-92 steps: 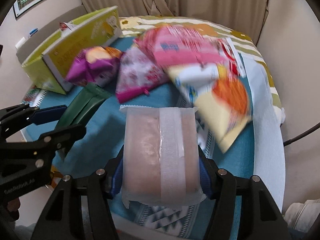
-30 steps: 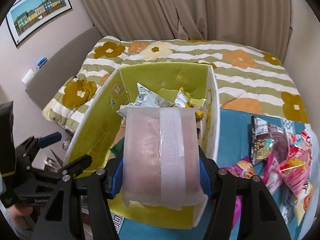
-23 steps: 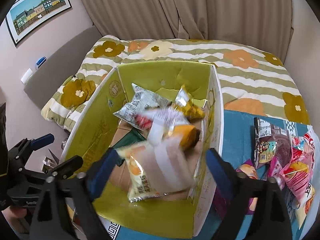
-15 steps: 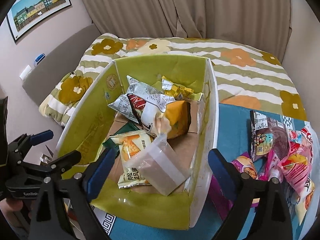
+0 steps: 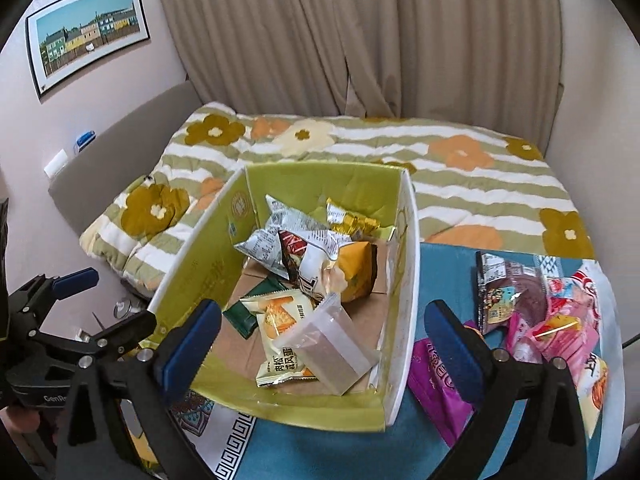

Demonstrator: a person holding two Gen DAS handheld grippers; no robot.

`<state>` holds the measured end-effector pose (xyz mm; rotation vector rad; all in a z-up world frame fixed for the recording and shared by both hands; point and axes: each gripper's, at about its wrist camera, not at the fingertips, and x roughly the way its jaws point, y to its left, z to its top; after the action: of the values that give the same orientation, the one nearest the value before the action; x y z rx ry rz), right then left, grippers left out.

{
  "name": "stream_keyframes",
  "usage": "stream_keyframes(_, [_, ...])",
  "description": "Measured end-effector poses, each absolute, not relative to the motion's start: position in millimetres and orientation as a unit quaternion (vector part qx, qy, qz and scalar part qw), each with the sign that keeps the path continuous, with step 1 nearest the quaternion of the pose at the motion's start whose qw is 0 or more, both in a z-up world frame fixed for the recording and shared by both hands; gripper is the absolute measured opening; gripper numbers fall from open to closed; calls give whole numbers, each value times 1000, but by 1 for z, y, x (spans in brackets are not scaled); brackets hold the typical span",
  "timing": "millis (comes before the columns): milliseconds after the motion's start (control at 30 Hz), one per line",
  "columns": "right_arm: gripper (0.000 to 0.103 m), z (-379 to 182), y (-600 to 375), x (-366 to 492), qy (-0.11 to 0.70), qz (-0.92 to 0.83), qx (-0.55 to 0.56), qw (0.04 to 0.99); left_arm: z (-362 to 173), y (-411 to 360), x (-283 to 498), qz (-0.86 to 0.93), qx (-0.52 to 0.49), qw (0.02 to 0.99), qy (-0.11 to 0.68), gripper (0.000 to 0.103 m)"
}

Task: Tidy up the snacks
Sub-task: 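Move both tools back over the snacks on the table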

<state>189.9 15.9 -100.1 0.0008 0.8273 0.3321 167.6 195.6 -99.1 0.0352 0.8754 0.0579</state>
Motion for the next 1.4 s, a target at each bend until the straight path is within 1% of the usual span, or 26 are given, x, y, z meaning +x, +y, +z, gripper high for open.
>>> stream_keyframes(233, [101, -88, 11, 158, 376, 135, 2, 917, -90, 185, 149, -1, 16, 913, 409, 103])
stream_keyframes(433, [101, -78, -19, 139, 367, 104, 20, 924, -80, 159, 143, -39, 20, 918, 393, 103])
stream_keyframes(667, [101, -63, -78, 119, 349, 57, 5, 935, -74, 101, 147, -78, 33, 922, 379, 103])
stream_keyframes(900, [101, -65, -152, 112, 347, 31, -11, 937, -83, 12, 162, -100, 36, 917, 384, 103])
stream_keyframes(1067, [101, -74, -209, 118, 370, 31, -15, 928, -106, -59, 175, -100, 56, 907, 406, 103])
stream_keyframes(1267, [101, -99, -266, 132, 401, 46, -12, 915, -159, -132, 187, -54, 149, 888, 431, 103])
stream_keyframes(1400, [101, -126, -292, 147, 430, 59, -18, 901, -193, -156, 197, -22, 209, 871, 444, 103])
